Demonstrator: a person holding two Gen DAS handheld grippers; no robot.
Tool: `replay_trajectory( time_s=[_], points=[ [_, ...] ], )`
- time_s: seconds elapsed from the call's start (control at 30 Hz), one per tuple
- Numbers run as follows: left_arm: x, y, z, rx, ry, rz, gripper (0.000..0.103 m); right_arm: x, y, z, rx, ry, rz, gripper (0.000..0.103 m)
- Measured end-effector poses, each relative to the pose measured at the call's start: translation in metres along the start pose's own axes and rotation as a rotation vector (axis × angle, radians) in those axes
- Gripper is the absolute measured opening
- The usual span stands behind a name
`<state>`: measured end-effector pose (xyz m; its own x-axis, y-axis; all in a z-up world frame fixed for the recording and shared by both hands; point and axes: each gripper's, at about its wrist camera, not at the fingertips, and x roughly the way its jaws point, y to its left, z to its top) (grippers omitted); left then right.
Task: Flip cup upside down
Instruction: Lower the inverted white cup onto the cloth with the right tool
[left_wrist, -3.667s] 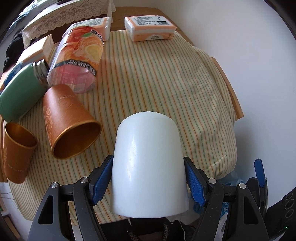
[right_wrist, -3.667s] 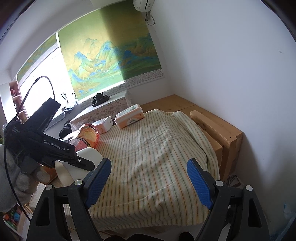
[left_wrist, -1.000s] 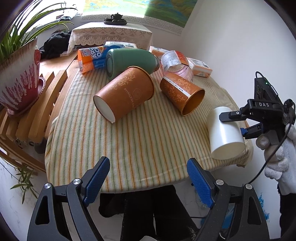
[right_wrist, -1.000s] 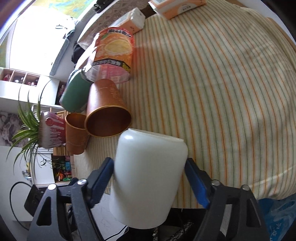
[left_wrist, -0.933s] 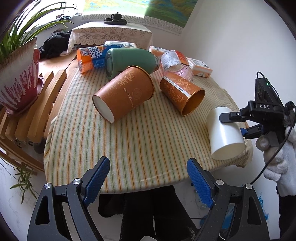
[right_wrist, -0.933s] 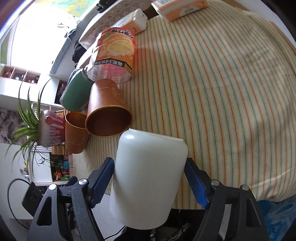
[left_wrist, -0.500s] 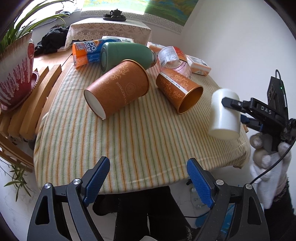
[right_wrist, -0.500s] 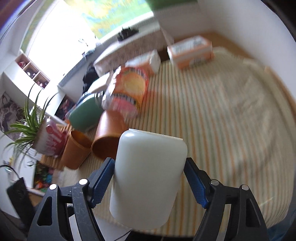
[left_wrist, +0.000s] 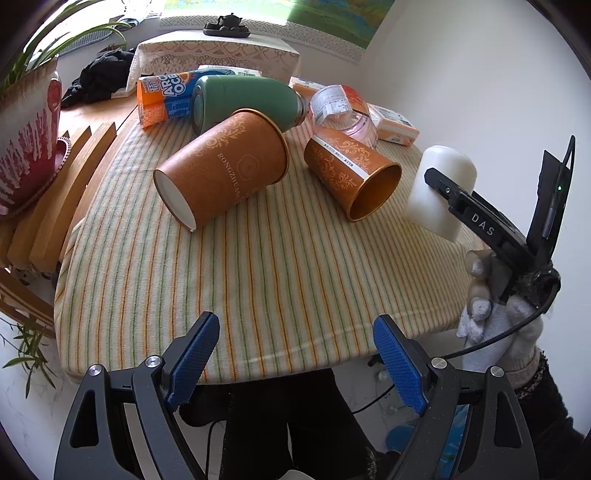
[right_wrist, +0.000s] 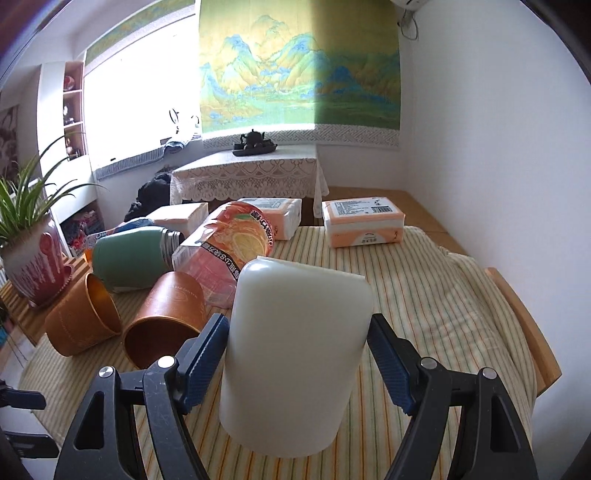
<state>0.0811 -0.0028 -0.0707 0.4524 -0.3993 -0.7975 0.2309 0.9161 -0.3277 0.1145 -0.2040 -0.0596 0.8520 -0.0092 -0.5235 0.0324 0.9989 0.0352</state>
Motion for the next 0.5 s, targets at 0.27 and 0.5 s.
replay_trajectory(
  time_s=[0.27, 0.5],
  points=[
    [-0.002, -0.004, 0.001, 0.01, -0.024, 0.01, 0.088, -0.014, 0.008, -0.014, -0.032, -0.044, -0.023, 0.073],
    [-0.003, -0.01, -0.001, 0.024, -0.047, 0.013, 0.088, -0.02, 0.01, -0.019, -0.038, -0.056, -0.029, 0.073]
  ],
)
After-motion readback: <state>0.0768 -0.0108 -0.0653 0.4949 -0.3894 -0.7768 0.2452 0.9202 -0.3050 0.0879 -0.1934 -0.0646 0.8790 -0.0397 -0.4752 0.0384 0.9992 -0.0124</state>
